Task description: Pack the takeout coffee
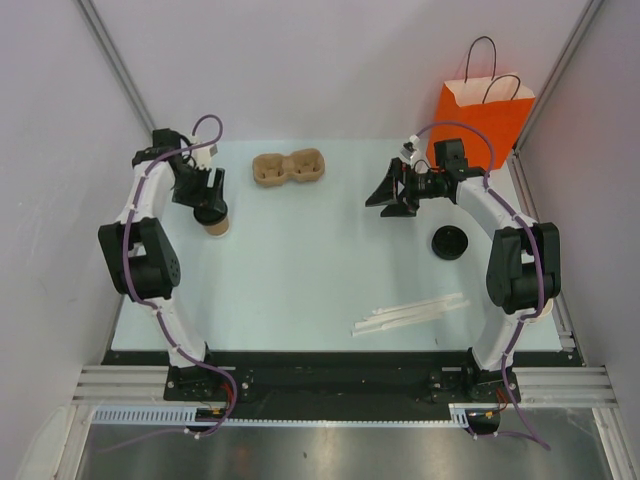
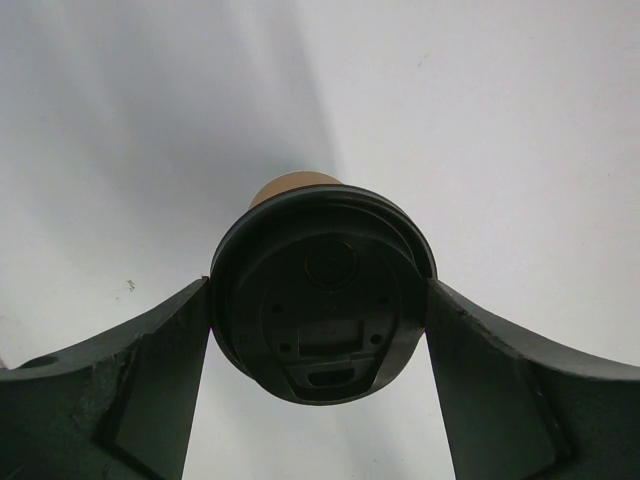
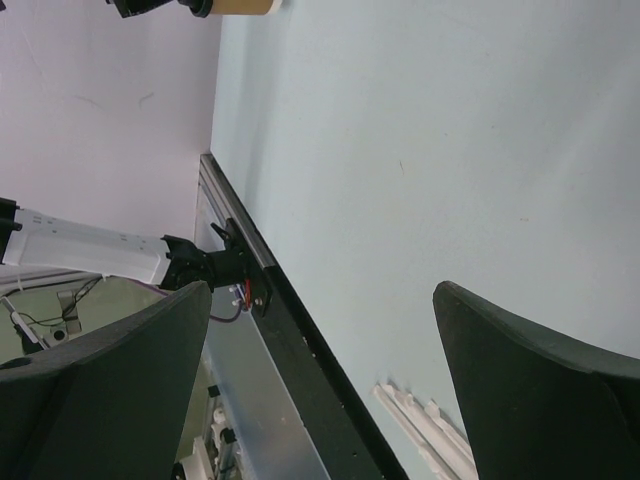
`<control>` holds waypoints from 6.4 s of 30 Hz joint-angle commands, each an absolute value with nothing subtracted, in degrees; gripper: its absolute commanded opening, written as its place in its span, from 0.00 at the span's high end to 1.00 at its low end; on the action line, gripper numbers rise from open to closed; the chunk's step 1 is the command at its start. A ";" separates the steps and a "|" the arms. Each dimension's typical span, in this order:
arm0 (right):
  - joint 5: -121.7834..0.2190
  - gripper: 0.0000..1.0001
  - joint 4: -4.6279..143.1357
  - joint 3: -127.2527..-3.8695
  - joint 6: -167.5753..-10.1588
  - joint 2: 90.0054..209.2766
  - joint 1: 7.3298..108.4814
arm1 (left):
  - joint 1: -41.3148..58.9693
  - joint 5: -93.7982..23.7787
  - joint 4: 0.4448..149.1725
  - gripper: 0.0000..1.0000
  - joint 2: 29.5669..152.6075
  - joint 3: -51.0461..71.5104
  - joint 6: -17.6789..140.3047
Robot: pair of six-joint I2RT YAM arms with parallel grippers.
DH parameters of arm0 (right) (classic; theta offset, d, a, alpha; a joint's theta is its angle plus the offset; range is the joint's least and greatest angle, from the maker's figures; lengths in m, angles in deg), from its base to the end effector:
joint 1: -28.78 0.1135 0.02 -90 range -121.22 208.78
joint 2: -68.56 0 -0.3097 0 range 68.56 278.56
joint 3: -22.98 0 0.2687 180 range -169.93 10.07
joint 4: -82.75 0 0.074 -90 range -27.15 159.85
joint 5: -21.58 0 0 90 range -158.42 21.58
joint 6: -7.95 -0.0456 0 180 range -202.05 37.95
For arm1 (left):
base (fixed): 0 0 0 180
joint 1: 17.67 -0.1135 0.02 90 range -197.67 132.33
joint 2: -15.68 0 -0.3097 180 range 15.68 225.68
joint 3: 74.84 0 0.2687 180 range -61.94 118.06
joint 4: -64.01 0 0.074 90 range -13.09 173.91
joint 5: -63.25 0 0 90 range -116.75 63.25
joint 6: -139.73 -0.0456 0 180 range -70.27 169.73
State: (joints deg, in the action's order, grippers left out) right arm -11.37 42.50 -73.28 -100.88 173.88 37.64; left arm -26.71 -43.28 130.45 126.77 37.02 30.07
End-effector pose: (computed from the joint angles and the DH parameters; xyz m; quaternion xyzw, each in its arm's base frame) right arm 0.4205 0.1043 0.2950 -0.0938 0.8351 0.5078 0.1894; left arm 0.4451 0.0577 0.2988 0.1197 0.9604 -0.0845 0.2369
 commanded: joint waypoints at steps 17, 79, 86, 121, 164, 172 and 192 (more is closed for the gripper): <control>-10.15 0.00 44.80 -73.34 -101.92 173.85 37.39 | -26.90 -46.08 131.23 0.01 126.34 36.76 31.54; -11.03 0.00 42.25 -78.78 -99.63 179.48 38.36 | -7.83 -47.22 112.77 0.57 156.30 70.25 34.62; -10.68 0.00 42.25 -78.78 -99.89 179.83 38.18 | -7.83 -47.40 113.12 0.59 156.83 70.08 34.79; -10.50 0.00 42.43 -78.87 -99.98 180.36 38.89 | -8.80 -49.95 112.15 0.79 156.13 70.78 37.96; -10.15 0.00 42.78 -78.87 -100.51 179.39 38.71 | -7.13 -49.43 107.58 1.00 144.09 64.98 37.78; -10.42 0.00 42.43 -78.96 -100.24 178.69 38.54 | -4.67 -47.76 103.73 1.00 139.18 54.37 33.74; -16.82 0.21 57.95 -89.68 -109.90 187.03 39.76 | -4.93 -47.13 102.86 1.00 136.81 52.78 42.69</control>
State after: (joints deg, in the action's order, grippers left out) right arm -12.87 46.93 -86.59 -104.14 185.09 38.56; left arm -4.15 -45.03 107.89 141.57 54.31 36.32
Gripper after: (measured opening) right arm 0.820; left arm 0.014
